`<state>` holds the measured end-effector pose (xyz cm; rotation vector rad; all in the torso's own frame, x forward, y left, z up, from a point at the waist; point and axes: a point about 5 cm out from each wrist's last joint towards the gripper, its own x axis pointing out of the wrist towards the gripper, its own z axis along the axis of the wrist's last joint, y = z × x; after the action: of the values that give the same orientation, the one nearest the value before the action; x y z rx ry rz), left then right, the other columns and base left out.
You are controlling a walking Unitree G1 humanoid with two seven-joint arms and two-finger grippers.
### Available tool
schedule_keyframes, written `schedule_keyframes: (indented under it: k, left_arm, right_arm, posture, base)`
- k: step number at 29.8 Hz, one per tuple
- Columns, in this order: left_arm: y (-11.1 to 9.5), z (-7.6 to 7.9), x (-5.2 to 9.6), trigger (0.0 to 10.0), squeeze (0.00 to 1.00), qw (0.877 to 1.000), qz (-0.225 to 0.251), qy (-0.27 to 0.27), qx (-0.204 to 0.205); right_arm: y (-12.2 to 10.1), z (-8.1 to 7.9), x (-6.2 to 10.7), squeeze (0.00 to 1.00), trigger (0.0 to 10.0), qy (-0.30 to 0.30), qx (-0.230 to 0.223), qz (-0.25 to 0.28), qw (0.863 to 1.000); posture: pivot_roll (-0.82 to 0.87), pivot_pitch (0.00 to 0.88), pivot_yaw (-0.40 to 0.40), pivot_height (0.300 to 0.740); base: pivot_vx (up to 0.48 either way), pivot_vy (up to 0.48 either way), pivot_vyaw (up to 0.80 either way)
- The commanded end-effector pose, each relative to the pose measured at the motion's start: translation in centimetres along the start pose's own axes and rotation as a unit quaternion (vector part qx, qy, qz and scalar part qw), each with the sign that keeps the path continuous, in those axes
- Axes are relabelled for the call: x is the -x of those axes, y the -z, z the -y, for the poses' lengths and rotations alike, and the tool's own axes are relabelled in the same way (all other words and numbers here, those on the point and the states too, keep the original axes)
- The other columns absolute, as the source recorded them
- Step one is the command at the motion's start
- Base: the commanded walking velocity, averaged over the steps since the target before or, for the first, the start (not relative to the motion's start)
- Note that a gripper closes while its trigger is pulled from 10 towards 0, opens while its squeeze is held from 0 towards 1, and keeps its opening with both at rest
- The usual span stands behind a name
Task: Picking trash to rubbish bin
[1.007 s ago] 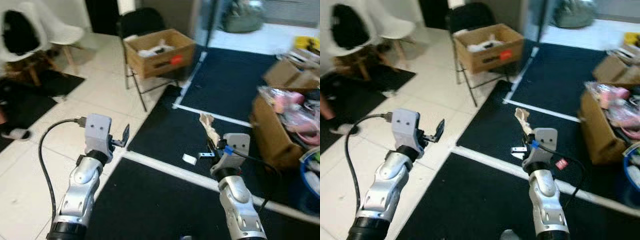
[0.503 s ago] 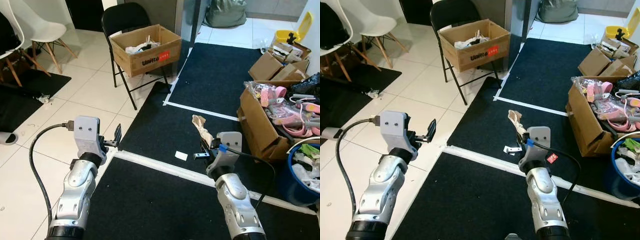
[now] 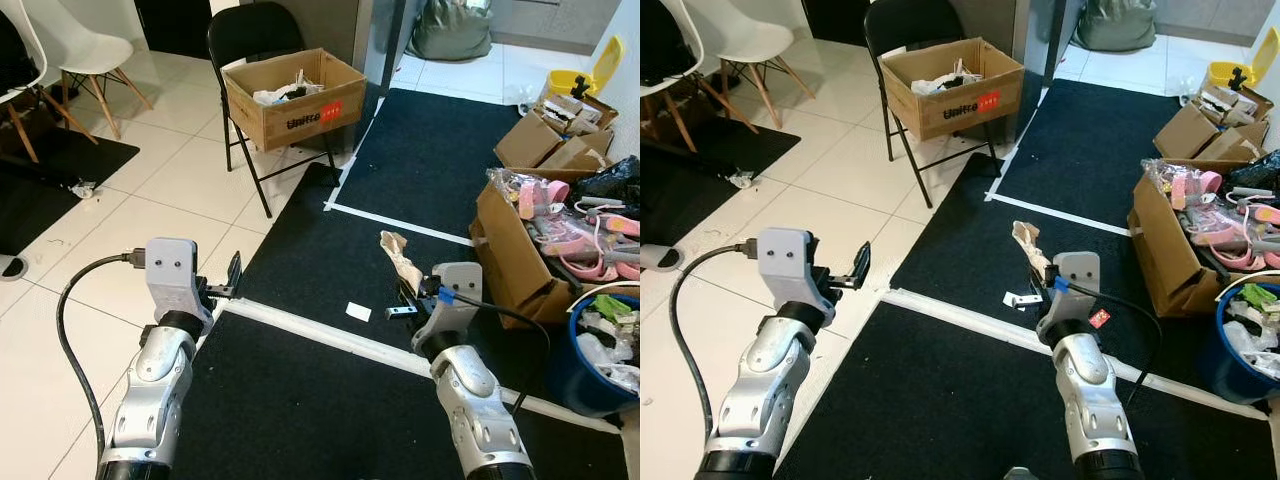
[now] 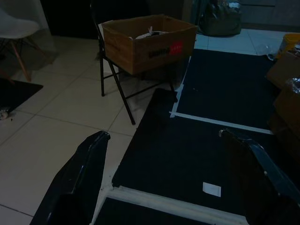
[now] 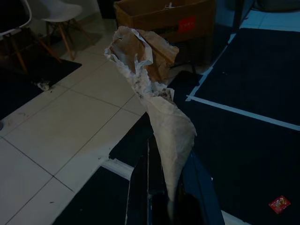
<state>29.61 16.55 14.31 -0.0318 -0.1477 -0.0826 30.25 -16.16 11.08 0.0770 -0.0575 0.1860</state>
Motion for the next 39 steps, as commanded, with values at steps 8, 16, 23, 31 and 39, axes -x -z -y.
schedule_keyframes:
  k: [8, 16, 23, 31, 39]
  left_arm:
    - [0.3, 0.25, 0.35, 10.0, 0.0, 1.0, -0.006, -0.004, 0.007]
    - [0.35, 0.18, 0.4, 10.0, 0.0, 1.0, -0.009, -0.006, 0.006]
    - [0.37, 0.23, 0.4, 10.0, 0.0, 1.0, -0.01, -0.005, 0.007]
    - [0.4, 0.28, 0.41, 10.0, 0.0, 1.0, -0.013, -0.002, 0.006]
    - [0.44, 0.27, 0.45, 10.0, 0.0, 1.0, -0.015, -0.001, 0.005]
  right_arm:
    - [0.74, -0.14, 0.11, 0.0, 10.0, -0.007, -0.006, -0.018, 1.0]
    - [0.88, -0.32, 0.05, 0.0, 10.0, -0.011, -0.016, -0.024, 1.0]
    - [0.93, -0.19, 0.12, 0.0, 10.0, -0.011, -0.008, -0.024, 1.0]
    - [1.08, -0.16, 0.17, 0.0, 10.0, -0.009, -0.012, -0.028, 0.999]
    - [1.32, -0.33, 0.31, 0.0, 10.0, -0.012, -0.015, -0.034, 0.999]
  posture:
    - [0.04, 0.126, 0.019, 0.74]
    - [0.03, 0.13, 0.02, 0.74]
    - [0.03, 0.135, 0.021, 0.74]
    - [0.03, 0.138, 0.022, 0.74]
    - [0.04, 0.145, 0.024, 0.74]
  base:
    - [0.238, 0.0, 0.0]
    - [0.328, 0.0, 0.0]
    - [0.336, 0.0, 0.0]
    - [0.333, 0.0, 0.0]
    - [0.333, 0.0, -0.59]
